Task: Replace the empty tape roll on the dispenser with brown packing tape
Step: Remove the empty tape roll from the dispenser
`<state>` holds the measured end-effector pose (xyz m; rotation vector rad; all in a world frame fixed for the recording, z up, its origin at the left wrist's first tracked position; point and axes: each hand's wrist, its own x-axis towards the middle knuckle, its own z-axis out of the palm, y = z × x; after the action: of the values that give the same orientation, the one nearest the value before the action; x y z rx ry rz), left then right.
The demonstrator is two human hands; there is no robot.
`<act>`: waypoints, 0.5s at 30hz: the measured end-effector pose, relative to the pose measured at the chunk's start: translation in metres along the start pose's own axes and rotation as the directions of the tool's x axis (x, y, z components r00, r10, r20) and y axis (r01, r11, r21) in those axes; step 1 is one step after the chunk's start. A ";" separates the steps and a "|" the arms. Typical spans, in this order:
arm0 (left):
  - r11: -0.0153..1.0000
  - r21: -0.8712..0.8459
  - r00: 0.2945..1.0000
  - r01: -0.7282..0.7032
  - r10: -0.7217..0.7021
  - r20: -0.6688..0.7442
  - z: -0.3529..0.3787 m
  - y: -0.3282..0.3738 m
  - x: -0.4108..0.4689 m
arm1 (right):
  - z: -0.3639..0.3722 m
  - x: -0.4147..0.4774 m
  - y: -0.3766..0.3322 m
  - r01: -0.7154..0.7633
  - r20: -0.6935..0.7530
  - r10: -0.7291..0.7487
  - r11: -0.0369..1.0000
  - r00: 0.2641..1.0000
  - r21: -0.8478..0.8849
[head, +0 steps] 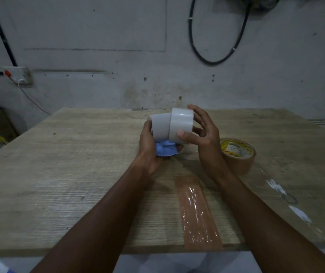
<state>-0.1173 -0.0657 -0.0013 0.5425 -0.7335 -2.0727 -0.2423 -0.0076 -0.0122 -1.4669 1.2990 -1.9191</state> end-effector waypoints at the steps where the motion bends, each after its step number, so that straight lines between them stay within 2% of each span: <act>1: 1.000 -0.024 1.000 -0.012 0.012 0.001 0.000 0.001 0.001 | -0.001 0.000 0.001 0.006 -0.011 -0.005 1.000 1.000 0.005; 5: 0.995 -0.089 0.999 -0.053 0.053 -0.004 -0.014 0.003 0.011 | -0.003 0.002 0.004 -0.016 -0.054 0.021 0.996 0.998 0.086; 10: 0.994 -0.091 0.996 -0.063 0.057 -0.071 -0.026 0.002 0.029 | -0.001 0.006 0.006 -0.078 -0.127 0.127 0.940 0.984 0.332; 13: 0.992 -0.118 0.997 -0.054 0.047 -0.062 -0.024 0.002 0.030 | 0.001 0.008 0.005 -0.153 -0.113 0.230 0.872 0.967 0.465; 15: 0.989 -0.145 0.998 -0.038 0.032 -0.048 -0.026 0.001 0.032 | 0.003 0.009 0.000 -0.184 -0.091 0.257 0.858 0.962 0.479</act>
<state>-0.1185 -0.1002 -0.0230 0.4893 -0.5558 -2.0557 -0.2432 -0.0160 -0.0073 -0.9041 0.9189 -2.0306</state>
